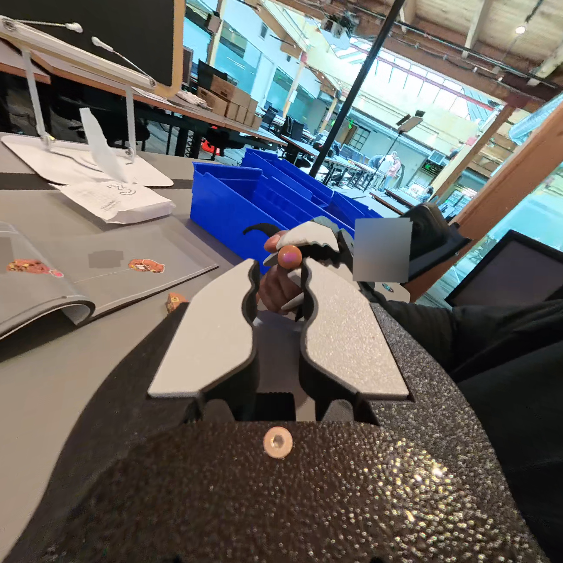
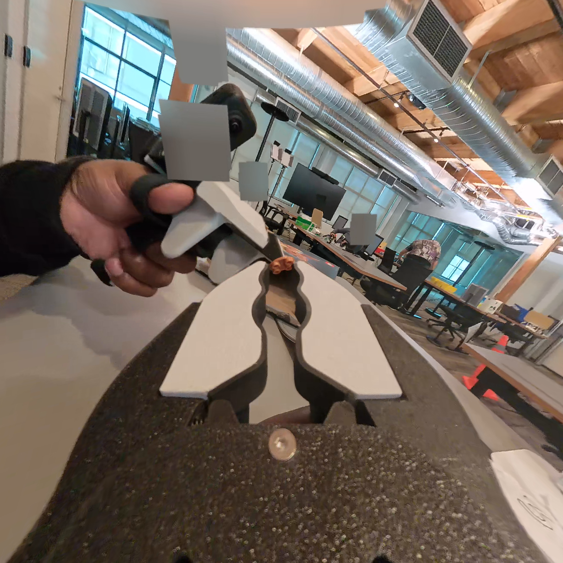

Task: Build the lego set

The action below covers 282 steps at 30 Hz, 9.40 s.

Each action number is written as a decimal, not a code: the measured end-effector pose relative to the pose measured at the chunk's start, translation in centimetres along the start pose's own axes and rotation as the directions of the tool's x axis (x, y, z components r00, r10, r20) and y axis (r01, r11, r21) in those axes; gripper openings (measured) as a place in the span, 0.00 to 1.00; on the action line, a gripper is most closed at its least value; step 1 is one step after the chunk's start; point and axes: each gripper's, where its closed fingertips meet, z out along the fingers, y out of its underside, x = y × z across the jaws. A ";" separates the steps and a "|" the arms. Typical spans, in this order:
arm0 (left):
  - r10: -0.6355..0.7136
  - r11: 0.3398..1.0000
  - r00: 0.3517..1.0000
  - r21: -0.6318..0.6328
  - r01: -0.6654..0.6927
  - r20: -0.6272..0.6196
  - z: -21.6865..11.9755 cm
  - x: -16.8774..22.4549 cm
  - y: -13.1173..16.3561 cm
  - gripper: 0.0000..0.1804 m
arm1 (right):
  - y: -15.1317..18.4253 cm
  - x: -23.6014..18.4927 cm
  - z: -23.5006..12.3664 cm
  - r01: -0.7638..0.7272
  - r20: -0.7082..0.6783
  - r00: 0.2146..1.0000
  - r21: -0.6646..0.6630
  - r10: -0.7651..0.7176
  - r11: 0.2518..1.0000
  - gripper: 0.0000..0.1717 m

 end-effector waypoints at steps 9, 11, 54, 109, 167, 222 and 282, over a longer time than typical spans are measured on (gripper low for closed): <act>-0.014 0.999 0.999 -0.032 0.015 0.048 0.2 1.0 1.1 0.15 | -0.1 -1.2 -0.2 0.144 0.010 0.990 -0.036 -0.144 0.989 0.08; -0.008 0.999 0.998 -0.036 0.010 0.059 0.3 0.9 1.3 0.15 | 0.0 -1.5 -0.2 0.155 0.017 0.988 -0.039 -0.154 0.987 0.08; 0.094 0.994 0.990 0.045 -0.099 0.105 -0.1 0.7 2.1 0.10 | 0.9 -2.7 0.1 -0.325 0.071 0.940 -0.103 0.332 0.940 0.03; -0.063 0.998 0.887 -0.053 0.043 -0.457 -0.5 0.4 2.7 0.01 | 1.7 -2.7 -0.3 -0.569 0.102 0.810 -0.094 0.577 0.817 0.04; 0.046 0.994 0.971 -0.087 -0.068 -0.236 -1.3 -4.1 3.8 0.01 | 9.5 -7.0 -5.0 -0.677 -0.235 0.500 -0.707 0.834 0.207 0.12; 0.249 0.962 0.939 -0.051 -0.268 -0.237 -2.6 1.0 6.9 0.01 | 12.0 -7.8 -10.0 -0.401 -0.223 0.869 -0.840 0.441 0.365 0.21; -0.104 0.964 0.914 -0.267 -0.004 -0.392 -0.6 -6.1 3.1 0.01 | 9.1 -0.8 1.3 -0.925 -0.193 0.114 -0.379 0.975 0.033 0.11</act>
